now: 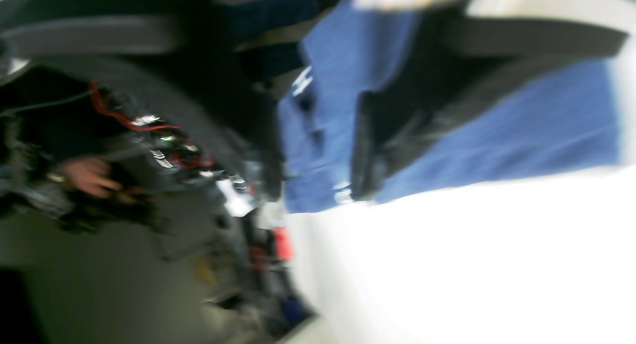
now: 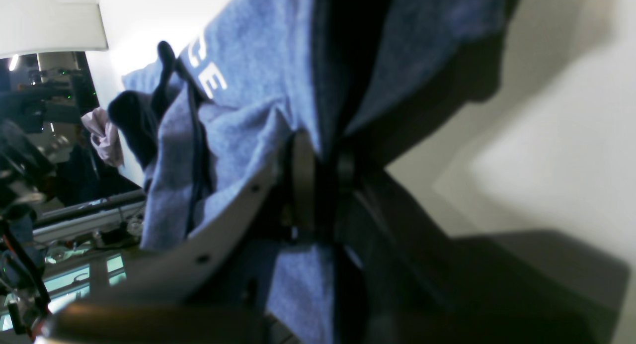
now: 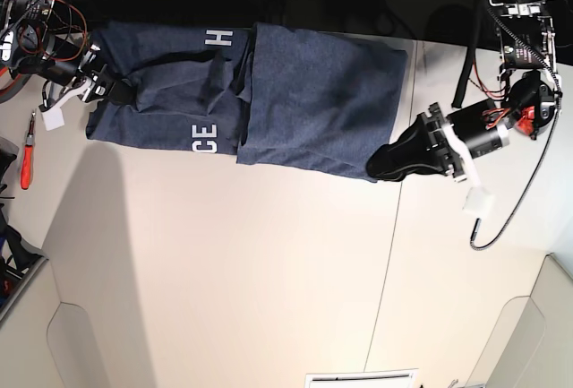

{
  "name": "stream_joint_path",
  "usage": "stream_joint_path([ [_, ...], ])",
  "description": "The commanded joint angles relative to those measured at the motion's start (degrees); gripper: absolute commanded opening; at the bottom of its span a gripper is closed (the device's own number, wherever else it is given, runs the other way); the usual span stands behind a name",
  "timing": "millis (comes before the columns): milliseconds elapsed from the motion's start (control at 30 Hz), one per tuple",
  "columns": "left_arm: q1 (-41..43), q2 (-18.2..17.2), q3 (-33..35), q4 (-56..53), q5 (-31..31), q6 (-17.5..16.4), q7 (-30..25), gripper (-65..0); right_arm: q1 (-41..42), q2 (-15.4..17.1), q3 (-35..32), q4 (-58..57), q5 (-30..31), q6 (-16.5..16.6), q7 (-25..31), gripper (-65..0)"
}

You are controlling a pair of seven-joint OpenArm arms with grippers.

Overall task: Layout the t-shirt on the table in an organized manner, then fold the t-shirt properly
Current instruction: 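Fold the shirt end held by the left gripper over toward the middle, then lift the folded shirt end with the right gripper and fold it over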

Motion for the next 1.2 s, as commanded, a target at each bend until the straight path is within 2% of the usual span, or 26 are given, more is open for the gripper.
stream_joint_path([
  [0,0.55,-0.9,-0.76,0.85,-0.24,-0.67,-0.24,-58.6,0.15,0.79,0.85,0.72,0.9,-0.04,-0.22,-65.0],
  [33,1.44,-1.42,-1.36,0.61,1.75,-0.67,-0.7,-64.2,0.15,0.79,1.27,0.98,2.27,-0.02,-0.24,-65.0],
  [67,2.38,-1.88,-1.49,0.26,4.37,-0.67,-2.03,-65.0,0.15,0.79,1.49,1.49,3.63,-0.02,-0.48,-65.0],
  [200,5.97,-2.25,-1.33,-2.36,18.49,-0.67,-12.35,-65.0,0.81,0.42,1.49,5.62,6.88,0.0,-3.04,-65.0],
  [267,6.56,-2.03,-1.25,-4.72,22.64,-0.67,-14.78,-65.0,0.87,-0.74,1.46,9.35,8.07,0.24,-4.13,-65.0],
  [433,6.51,-0.74,-0.48,-9.53,24.26,-0.67,-14.93,-65.0,0.76,-7.58,0.63,20.98,9.99,0.42,-5.64,-65.0],
  [600,6.49,0.61,1.86,-10.01,24.22,-0.67,-15.26,-65.0,0.76,-15.43,-7.96,28.35,9.44,0.42,-5.33,-65.0],
  [733,6.49,1.55,3.1,-10.01,24.2,-0.67,-15.26,-65.0,0.76,-20.26,-19.43,29.09,3.1,0.42,-0.76,-65.0],
  [867,6.51,1.51,3.78,-10.01,24.0,-0.67,-15.26,-65.0,0.98,-23.1,-30.88,29.09,-7.08,0.37,7.93,-65.0],
  [933,6.49,1.51,3.78,-10.01,24.02,-0.67,-15.26,-65.0,1.46,-23.1,-35.95,29.09,-12.04,-0.09,11.13,-65.0],
  [1000,6.49,1.51,3.78,-10.01,24.02,-0.67,-15.26,-65.0,2.51,-23.1,-40.13,29.09,-16.26,-0.31,12.02,-65.0],
  [1167,6.49,1.51,3.78,-10.01,23.89,-0.67,-15.26,-65.0,5.2,-23.12,-47.78,29.07,-22.25,-1.81,12.9,-65.0],
])
